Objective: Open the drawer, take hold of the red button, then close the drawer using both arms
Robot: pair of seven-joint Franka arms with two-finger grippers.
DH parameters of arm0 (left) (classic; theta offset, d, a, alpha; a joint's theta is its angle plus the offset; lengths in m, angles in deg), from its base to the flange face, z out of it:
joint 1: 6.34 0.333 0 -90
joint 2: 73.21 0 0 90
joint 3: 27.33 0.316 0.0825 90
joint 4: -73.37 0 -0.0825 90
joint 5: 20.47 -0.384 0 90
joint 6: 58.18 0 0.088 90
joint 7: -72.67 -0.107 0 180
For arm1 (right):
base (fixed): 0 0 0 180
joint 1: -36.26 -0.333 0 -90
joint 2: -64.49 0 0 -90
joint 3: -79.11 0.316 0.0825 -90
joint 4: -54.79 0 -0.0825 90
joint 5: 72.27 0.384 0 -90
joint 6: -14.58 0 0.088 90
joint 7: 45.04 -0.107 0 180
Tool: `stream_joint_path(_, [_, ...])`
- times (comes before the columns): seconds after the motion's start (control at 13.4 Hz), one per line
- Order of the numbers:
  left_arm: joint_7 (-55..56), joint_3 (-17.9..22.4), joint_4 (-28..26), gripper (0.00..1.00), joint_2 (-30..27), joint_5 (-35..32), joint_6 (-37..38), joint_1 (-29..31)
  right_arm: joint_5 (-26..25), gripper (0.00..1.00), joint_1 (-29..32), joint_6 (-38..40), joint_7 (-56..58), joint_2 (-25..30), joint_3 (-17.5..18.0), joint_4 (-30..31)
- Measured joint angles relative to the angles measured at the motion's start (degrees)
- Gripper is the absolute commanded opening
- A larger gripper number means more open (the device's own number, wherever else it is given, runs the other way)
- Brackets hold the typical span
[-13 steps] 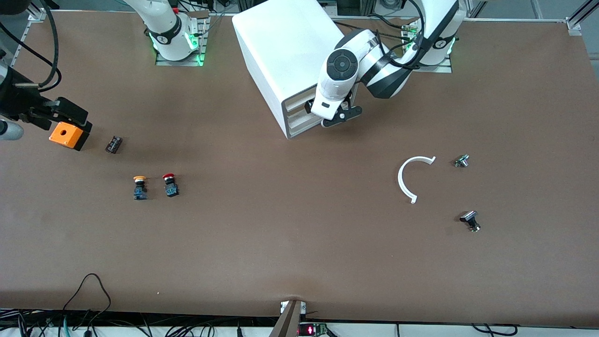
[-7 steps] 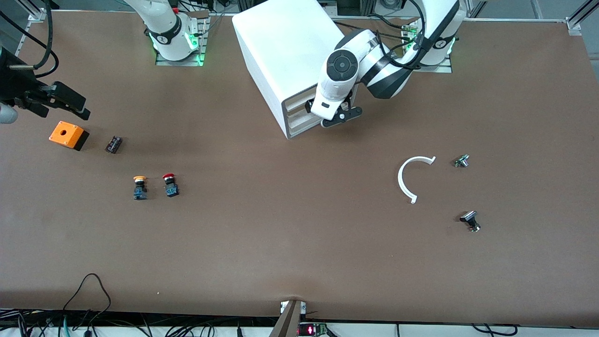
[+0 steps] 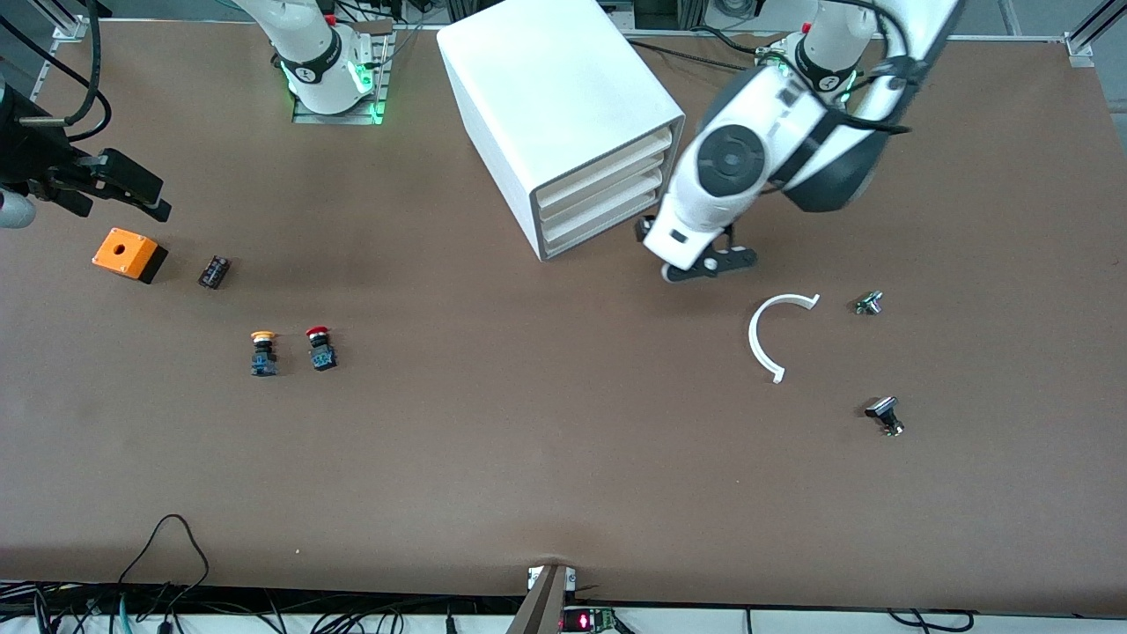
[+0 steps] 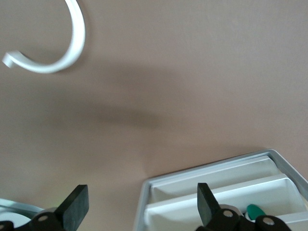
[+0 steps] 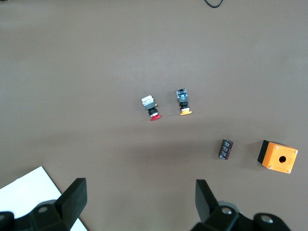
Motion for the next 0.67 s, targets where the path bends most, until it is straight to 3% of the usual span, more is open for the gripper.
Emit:
stream_joint_path(0.37, [-20.4,0.1,11.2,0.99,-1.0,-0.1,12.7,10.1,-3.3,1.00,0.0,0.8,0.0,0.0,0.2,0.0])
stream_joint_path(0.52, [-28.9,0.4,13.0,0.99,-2.7,-0.1,14.4,13.7,-3.3,1.00,-0.1,1.0,0.0,0.0,0.3,0.0])
stream_joint_path(0.67, [-39.2,3.9,12.9,0.99,-5.8,-0.1,15.1,14.7,-3.3,1.00,-0.1,1.0,0.0,0.0,0.3,-0.2])
